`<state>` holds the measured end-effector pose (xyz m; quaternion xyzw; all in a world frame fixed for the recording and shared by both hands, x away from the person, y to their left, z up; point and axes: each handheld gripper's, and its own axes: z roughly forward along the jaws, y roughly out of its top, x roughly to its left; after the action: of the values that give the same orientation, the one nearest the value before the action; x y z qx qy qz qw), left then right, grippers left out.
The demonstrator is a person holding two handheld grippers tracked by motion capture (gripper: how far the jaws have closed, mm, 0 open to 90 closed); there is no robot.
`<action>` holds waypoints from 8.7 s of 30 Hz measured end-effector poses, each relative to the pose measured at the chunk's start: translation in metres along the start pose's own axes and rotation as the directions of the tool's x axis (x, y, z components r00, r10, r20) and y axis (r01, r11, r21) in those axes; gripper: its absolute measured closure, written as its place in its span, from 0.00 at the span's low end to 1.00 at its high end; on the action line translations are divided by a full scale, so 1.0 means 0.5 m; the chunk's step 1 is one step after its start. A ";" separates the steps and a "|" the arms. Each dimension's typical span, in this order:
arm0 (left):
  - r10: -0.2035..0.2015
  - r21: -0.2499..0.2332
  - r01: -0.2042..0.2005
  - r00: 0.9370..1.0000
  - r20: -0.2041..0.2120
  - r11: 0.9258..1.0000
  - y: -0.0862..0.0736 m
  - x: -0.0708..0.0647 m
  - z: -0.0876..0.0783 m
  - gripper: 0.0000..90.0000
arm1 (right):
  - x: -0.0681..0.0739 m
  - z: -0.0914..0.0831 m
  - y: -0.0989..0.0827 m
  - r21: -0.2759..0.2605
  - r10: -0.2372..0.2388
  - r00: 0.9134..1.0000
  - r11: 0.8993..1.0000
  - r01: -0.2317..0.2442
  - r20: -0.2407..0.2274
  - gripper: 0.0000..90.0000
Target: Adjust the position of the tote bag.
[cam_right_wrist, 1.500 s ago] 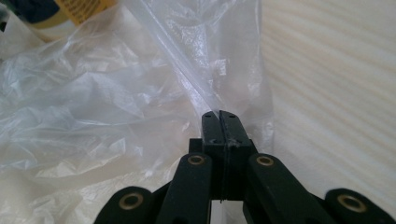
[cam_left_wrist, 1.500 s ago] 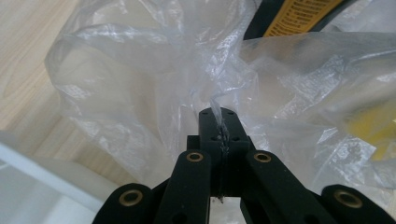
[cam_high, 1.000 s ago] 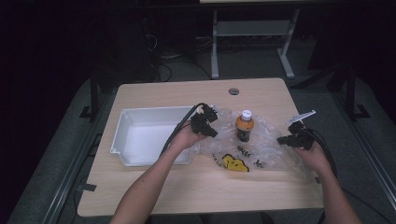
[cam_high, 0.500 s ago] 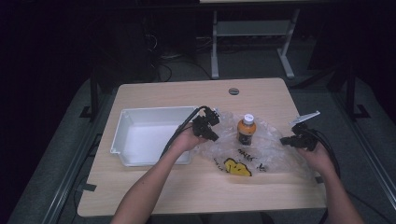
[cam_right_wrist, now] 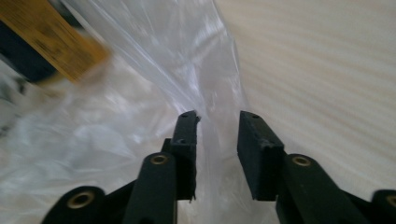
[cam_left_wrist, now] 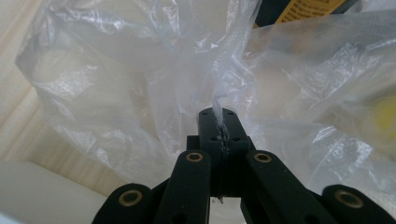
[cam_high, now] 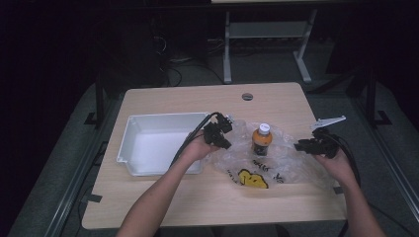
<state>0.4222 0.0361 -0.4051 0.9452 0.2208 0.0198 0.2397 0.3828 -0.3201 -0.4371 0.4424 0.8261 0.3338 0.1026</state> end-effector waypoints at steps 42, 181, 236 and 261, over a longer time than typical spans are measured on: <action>-0.017 0.006 0.017 0.999 -0.028 1.000 -0.005 0.002 0.005 1.00 | 0.217 0.001 -0.018 -0.040 -0.298 0.867 0.950 0.309 -0.399 1.00; 0.052 -0.197 -0.043 0.998 0.042 0.980 0.027 -0.058 -0.119 0.58 | 0.259 -0.035 -0.018 -0.093 -0.222 0.957 0.974 0.208 -0.189 0.55; 0.172 -0.194 -0.150 0.979 0.105 0.970 0.181 -0.090 -0.079 0.54 | 0.160 -0.108 -0.069 -0.181 -0.079 0.993 0.982 0.063 -0.084 0.38; 0.181 -0.181 -0.167 0.982 0.060 0.969 0.188 -0.095 -0.076 0.60 | 0.164 -0.111 -0.065 -0.197 -0.091 0.993 0.978 0.074 -0.077 0.38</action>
<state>0.4121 -0.0412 -0.3250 0.9363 0.1250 0.0239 0.3274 0.2874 -0.2927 -0.4058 0.3810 0.8108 0.4270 0.1234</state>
